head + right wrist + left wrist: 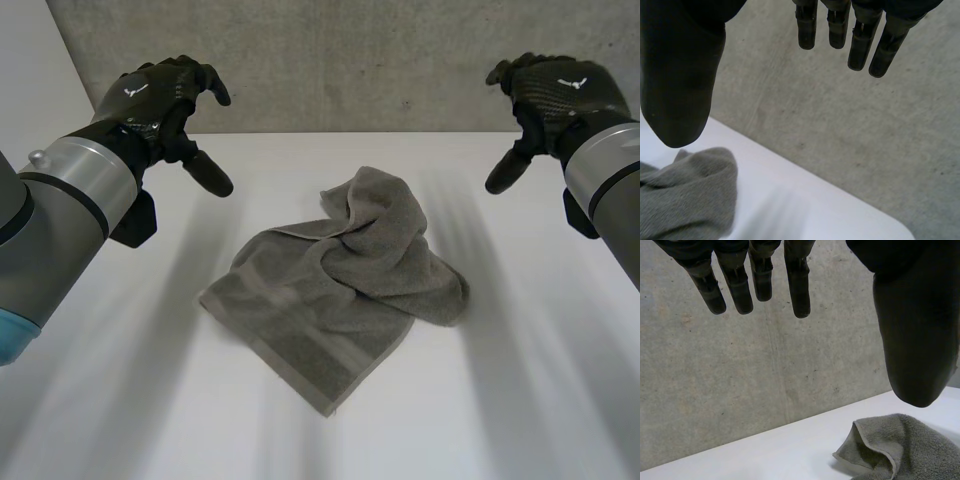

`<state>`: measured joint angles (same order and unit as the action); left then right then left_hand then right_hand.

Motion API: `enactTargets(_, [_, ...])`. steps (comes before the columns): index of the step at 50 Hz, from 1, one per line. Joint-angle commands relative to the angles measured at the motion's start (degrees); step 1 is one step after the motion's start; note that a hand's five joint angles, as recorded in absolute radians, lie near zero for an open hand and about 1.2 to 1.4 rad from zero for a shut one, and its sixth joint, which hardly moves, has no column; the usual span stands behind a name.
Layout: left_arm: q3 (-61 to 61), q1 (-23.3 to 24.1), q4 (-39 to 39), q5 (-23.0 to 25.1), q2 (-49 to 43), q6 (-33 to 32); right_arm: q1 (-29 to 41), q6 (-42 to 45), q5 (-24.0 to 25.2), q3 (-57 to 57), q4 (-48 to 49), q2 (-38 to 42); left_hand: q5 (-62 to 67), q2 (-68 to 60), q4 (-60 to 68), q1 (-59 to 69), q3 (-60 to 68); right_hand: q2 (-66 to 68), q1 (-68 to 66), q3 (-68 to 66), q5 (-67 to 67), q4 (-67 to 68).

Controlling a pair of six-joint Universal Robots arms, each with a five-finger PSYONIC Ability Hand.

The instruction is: Fold the towel.

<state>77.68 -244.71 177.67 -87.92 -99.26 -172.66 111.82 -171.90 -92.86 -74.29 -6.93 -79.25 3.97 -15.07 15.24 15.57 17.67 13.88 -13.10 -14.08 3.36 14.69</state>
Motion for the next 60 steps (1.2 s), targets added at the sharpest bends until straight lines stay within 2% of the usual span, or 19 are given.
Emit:
enactTargets(1, [0.0,0.0,0.0,0.1,-0.1,0.0,-0.6,0.1,3.0,0.5,-1.3,0.9,-2.9,4.0,-4.2,-4.5,-6.6,-3.9,3.1,4.1,-3.4,-4.7])
enactTargets(11, [0.8,0.5,0.5,1.3,-0.2,-0.3,-1.6,0.3,4.0,0.5,-1.3,0.8,-2.6,3.7,-3.9,-4.2,-6.3,-3.9,3.1,4.1,-3.4,-4.7])
enactTargets(13, [1.3,2.7,0.1,4.6,-1.1,-1.1,-1.4,0.5,3.9,0.5,-1.3,0.8,-1.6,2.7,-2.8,-3.2,-5.3,-3.9,3.1,4.1,-3.4,-4.7])
enactTargets(14, [1.3,2.7,0.1,4.6,-1.1,-1.1,-1.4,0.5,3.9,0.5,-1.3,0.8,-1.6,2.7,-2.8,-3.2,-5.3,-3.9,3.1,4.1,-3.4,-4.7])
enactTargets(16, [1.8,5.8,-0.4,9.3,-3.6,-3.3,-1.4,0.6,3.9,0.4,-1.3,0.8,-0.4,1.5,-1.7,-2.0,-4.1,-3.9,3.1,4.1,-3.4,-4.7])
enactTargets(20, [2.2,9.1,-0.9,11.4,-7.5,-7.1,-1.2,2.1,3.7,-0.1,-1.2,0.8,2.1,-1.0,0.8,0.5,-1.6,-3.9,3.1,4.1,-3.4,-4.7])
enactTargets(24, [2.6,14.0,-1.7,9.9,-12.6,-12.2,-1.0,3.4,3.7,-0.3,-1.1,0.9,3.6,-2.5,2.4,2.0,-0.1,-3.9,3.1,4.1,-3.4,-4.7])
enactTargets(27, [3.3,15.9,-1.4,8.0,-15.5,-13.8,-1.0,3.7,3.7,-0.3,-1.1,0.9,3.6,-2.5,2.4,2.0,0.0,-3.9,3.1,4.1,-3.4,-4.7])
enactTargets(35, [6.9,19.1,0.7,4.6,-19.0,-14.6,-0.8,4.0,3.8,-0.6,-0.9,1.2,3.5,-2.4,2.2,1.9,-0.2,-3.9,3.1,4.1,-3.4,-4.7])
enactTargets(49, [15.0,19.9,4.3,4.4,-17.6,-16.4,-0.6,6.0,3.7,-1.1,-0.8,3.1,3.5,-2.4,2.2,1.9,-0.2,-3.9,3.1,4.1,-3.4,-4.7])
enactTargets(60, [18.6,19.4,12.4,4.1,-18.9,-18.5,-0.6,6.4,3.8,-1.4,-0.7,3.4,3.6,-2.5,2.4,2.0,0.0,-3.9,3.1,4.1,-3.4,-4.7])
